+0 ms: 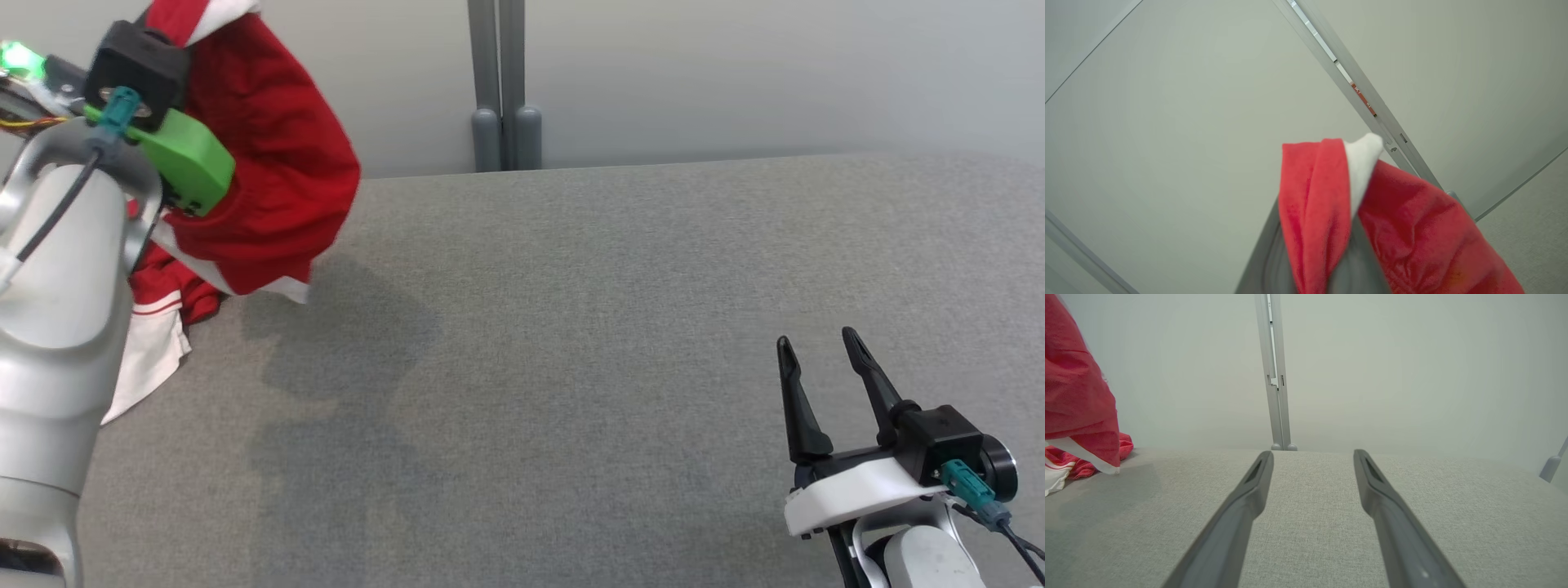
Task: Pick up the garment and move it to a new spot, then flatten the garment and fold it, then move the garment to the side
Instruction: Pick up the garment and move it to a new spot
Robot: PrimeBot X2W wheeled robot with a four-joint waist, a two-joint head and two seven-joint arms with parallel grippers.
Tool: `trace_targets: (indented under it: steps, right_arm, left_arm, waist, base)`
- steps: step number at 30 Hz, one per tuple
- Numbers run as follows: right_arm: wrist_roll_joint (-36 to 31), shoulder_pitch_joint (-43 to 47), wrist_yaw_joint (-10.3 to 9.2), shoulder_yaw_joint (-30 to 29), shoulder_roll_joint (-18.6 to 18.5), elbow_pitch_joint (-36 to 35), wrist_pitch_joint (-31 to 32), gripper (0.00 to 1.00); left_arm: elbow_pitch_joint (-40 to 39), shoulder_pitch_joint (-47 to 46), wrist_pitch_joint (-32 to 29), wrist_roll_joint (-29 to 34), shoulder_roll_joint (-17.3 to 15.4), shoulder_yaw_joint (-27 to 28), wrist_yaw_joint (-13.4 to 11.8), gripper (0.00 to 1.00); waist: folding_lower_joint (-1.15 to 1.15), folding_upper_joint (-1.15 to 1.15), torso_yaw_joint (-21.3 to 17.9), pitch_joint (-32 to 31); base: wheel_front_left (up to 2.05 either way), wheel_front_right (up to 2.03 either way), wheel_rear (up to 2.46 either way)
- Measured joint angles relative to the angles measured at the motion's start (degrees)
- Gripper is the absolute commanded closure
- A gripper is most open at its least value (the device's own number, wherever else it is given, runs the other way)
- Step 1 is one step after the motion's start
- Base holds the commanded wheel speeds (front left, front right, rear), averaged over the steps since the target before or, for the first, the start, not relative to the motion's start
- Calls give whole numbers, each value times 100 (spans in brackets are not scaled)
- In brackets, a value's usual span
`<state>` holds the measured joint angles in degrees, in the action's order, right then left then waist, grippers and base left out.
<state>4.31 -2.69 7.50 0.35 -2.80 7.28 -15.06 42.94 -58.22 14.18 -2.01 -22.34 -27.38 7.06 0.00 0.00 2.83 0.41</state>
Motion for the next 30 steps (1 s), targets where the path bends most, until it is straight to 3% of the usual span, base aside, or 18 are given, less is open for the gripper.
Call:
trace_targets:
  steps: [12, 20, 30]
  right_arm:
    - [22, 5, 0, -51, -1, -18, 0, 0]
    - [94, -18, 0, -90, 0, -31, 0, 0]
    - [122, -96, 0, -200, -2, -75, 0, 0]
  left_arm:
    - [-1357, 344, 60, -584, 753, -1034, 34, 100]
    - [-760, 1672, 87, -1010, 1101, -1276, -20, 100]
    - [-169, 2594, 96, -1115, 1089, -984, -254, 100]
  waist:
    - [0, 0, -788, -98]
    - [0, 0, -1108, 100]
    - [0, 0, -1171, 417]
  base:
    - [0, 0, 0]
    - [0, 0, 0]
    - [0, 0, 0]
